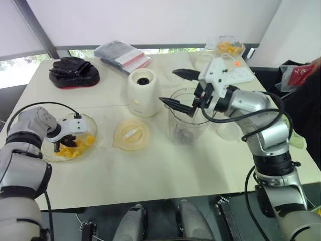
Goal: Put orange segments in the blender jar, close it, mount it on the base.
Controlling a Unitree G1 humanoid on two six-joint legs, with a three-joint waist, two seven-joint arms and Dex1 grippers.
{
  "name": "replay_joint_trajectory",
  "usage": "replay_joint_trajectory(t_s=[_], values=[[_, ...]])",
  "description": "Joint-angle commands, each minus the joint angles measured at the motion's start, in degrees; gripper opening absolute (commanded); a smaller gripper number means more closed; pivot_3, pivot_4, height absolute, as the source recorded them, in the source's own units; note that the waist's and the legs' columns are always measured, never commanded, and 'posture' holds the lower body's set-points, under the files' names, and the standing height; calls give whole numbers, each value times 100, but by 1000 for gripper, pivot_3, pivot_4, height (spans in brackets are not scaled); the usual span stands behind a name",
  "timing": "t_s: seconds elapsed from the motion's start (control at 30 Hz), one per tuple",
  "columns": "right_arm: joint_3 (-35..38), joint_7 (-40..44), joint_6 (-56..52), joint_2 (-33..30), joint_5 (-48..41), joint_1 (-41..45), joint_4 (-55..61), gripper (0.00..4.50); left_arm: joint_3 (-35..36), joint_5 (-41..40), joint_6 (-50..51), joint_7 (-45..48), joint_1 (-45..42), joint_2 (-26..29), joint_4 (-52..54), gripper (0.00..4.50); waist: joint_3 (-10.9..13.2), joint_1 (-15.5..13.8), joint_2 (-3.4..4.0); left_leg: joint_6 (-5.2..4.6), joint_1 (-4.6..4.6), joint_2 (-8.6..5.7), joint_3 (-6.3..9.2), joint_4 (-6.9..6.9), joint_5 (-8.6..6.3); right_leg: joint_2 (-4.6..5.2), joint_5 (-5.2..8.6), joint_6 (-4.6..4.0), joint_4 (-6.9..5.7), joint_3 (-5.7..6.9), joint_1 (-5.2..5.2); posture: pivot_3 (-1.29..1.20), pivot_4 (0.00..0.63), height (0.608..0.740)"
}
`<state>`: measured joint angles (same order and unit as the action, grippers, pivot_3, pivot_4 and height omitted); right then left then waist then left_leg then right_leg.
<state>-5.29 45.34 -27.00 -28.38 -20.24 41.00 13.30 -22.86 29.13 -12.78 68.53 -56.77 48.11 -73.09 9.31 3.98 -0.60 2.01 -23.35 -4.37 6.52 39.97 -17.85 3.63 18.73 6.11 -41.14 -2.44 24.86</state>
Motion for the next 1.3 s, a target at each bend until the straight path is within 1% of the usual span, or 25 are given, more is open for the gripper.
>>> replay_joint_trajectory(t_s=[0.03, 0.2, 0.33, 0.57, 0.7, 0.8, 0.9, 1.1, 1.17, 1.3], values=[[113, -26, 152, -7, 8, 126, 149, 4500, 131, -146, 72, -26, 124, -9, -57, 70, 0, 0, 0, 0, 0, 0, 0, 0, 0, 0, 0, 0, 0, 0, 0, 0, 150, 740], [110, -23, 160, 2, 15, 134, 136, 4500, 290, -305, 177, 24, 241, -39, -37, 70, 0, -5, 0, 0, 0, 0, 0, 2, 0, 0, 0, 0, -1, -1, -1, 0, 150, 740], [103, -10, 167, 7, 29, 144, 125, 4500, 568, -587, 376, 34, 360, -42, -22, 70, -3, -8, 5, 0, 0, -1, 0, 3, 0, 1, 0, 0, -1, -1, -2, 0, 150, 740], [96, 5, 187, 10, 42, 143, 115, 4500, 1640, -1664, 1108, 193, 554, -72, 104, 70, -3, -14, 4, 0, 0, -2, 2, 6, 0, 2, 0, 0, -2, -1, -2, 0, 150, 740], [78, 36, 228, 14, 66, 144, 74, 4500, 2443, -2472, 1631, 137, 716, 55, 209, 70, -2, 5, 2, 0, -1, -1, 2, 5, 0, 2, 0, 0, -3, -1, 2, 0, 150, 740], [65, 58, 266, 22, 80, 146, 39, 4500, 2801, -2808, 1847, 97, 930, 142, 411, 70, -2, 10, 2, 0, -2, -1, 3, 4, 0, 1, 0, 0, -4, -1, 4, 0, 150, 740], [46, 81, 301, 36, 94, 153, 0, 4500, 3008, -3027, 1953, 63, 1236, 232, 671, 70, -2, 16, 2, 0, -2, 0, 2, 4, 0, 1, 0, 0, -3, -3, 4, 0, 150, 740], [29, 139, 377, 46, 115, 174, -80, 4500, 3566, -3661, 2379, 9, 1891, 365, 1536, 70, -3, -18, 1, 0, -2, 0, 5, 5, 0, 3, 0, 0, -2, -6, 0, 0, 150, 740], [23, 155, 398, 54, 125, 179, -106, 4500, 3913, -4067, 2699, 19, 2259, 339, 2171, 70, -3, -11, 0, 0, -2, -1, 4, 6, 0, 4, 0, 0, 0, -7, -1, 0, 150, 740], [14, 198, 436, 58, 145, 194, -148, 4500, 4484, -4776, 3444, -258, 2912, 166, 3473, 70, -3, 0, 1, 0, -2, 0, 4, 3, 0, 4, 0, 0, -1, -9, 2, 0, 150, 740]])
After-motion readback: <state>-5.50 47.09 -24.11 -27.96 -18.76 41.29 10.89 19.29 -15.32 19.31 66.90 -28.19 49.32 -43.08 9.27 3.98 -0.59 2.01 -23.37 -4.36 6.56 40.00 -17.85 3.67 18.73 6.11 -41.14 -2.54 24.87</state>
